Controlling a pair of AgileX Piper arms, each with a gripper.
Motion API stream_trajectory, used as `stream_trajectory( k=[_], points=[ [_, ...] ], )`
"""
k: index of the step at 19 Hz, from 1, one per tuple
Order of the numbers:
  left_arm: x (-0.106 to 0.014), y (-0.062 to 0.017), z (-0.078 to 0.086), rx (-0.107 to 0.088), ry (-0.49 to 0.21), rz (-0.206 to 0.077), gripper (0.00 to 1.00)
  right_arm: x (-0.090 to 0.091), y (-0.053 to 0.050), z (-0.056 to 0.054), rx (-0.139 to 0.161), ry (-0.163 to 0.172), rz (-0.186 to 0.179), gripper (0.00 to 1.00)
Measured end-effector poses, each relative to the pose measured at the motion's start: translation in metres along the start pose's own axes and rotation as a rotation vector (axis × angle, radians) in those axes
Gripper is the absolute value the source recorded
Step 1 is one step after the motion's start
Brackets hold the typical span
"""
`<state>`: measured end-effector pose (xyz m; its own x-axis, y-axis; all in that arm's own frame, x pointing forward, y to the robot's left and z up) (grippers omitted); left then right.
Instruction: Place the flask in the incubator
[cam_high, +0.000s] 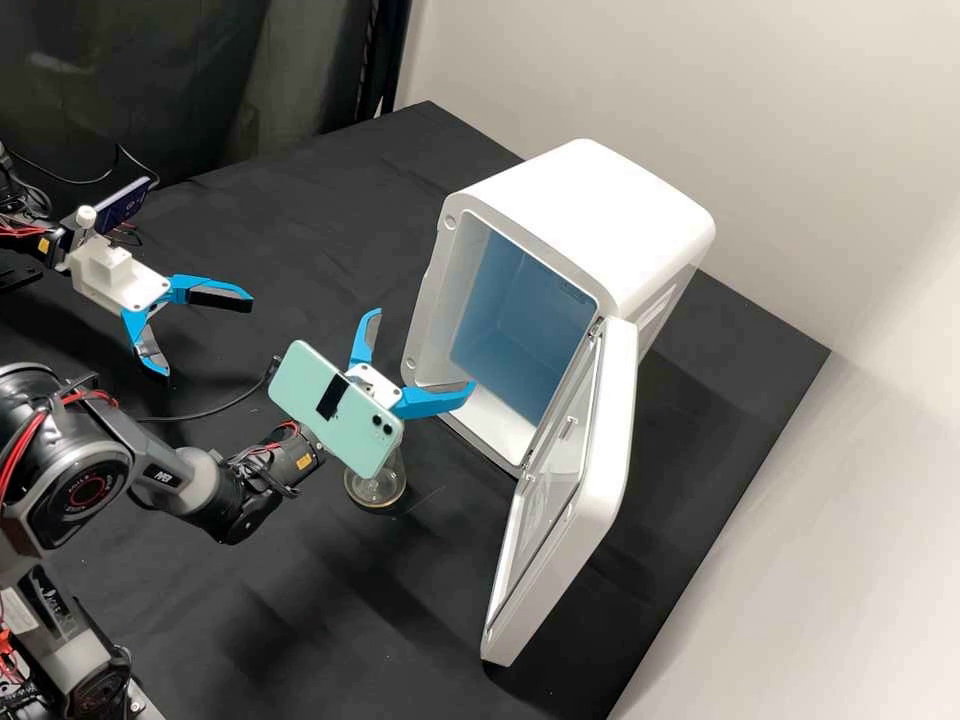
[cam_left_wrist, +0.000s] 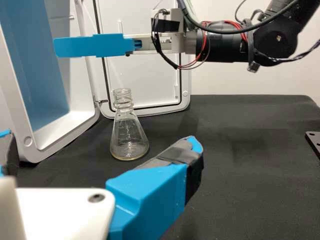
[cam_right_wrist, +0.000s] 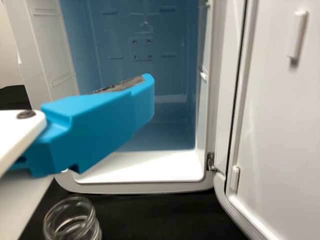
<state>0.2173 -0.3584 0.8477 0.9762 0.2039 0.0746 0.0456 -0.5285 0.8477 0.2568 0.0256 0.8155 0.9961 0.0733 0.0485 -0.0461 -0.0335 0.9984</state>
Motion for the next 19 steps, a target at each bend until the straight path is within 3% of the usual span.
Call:
stream_trajectory(
  k=[6, 19],
  points=[
    [0.000, 0.0000, 0.000, 0.000, 0.000, 0.000, 1.00, -0.016, -0.006, 0.005, 0.001, -0.018, -0.020, 1.00],
    [0.001, -0.0006, 0.003, 0.000, -0.011, -0.002, 1.00, -0.041, -0.029, 0.011, -0.005, -0.046, -0.144, 1.00]
  ],
)
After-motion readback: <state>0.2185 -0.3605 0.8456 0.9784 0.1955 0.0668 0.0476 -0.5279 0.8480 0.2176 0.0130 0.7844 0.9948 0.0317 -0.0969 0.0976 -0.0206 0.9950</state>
